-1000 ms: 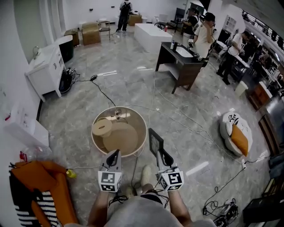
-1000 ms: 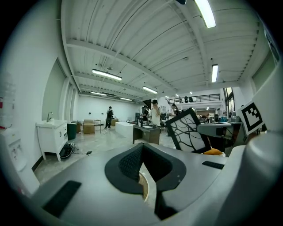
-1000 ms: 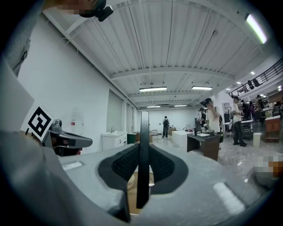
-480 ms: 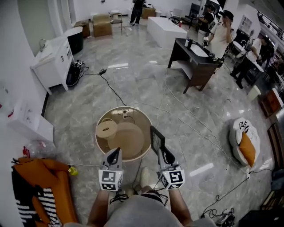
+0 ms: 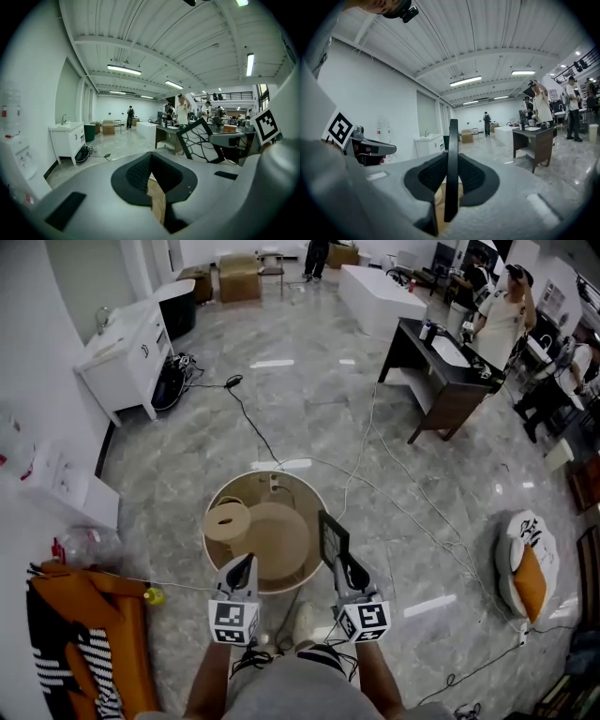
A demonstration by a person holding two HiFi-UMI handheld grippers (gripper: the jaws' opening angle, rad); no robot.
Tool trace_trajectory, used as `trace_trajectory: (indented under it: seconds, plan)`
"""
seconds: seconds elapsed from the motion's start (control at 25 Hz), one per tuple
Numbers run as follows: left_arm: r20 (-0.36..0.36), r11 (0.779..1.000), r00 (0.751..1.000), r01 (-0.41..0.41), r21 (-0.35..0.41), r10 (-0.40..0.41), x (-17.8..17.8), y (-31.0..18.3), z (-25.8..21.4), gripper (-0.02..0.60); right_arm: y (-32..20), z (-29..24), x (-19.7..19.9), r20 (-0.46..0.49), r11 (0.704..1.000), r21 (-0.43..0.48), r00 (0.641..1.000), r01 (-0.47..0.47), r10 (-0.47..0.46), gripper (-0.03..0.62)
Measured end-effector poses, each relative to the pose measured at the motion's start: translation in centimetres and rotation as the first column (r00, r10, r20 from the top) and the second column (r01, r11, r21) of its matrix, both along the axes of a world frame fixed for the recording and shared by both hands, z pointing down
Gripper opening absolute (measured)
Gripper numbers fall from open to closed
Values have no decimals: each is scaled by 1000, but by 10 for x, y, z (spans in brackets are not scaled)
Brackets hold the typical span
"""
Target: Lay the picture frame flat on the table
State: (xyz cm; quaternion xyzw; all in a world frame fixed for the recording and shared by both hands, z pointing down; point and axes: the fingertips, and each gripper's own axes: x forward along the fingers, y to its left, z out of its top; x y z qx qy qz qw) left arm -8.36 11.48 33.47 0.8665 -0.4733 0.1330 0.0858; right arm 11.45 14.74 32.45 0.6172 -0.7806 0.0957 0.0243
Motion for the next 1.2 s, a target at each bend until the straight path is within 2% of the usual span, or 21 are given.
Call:
trace_trajectory:
  seconds: [0.56,0.92,1.2]
  plan:
    - [28,990,991,135,-27,-134,42,-72,21,17,-90,25,39,37,988,-37,989,147,-146,66]
    - [38,983,983,179,-39,-178,40,-90,28,17,-113,35,34,65,981,-59,981,187,-183,66]
    - [43,981,984,177,-74,-174,32,-114,40,17,-137,47,26,77,978,-98,981,183,-176,66]
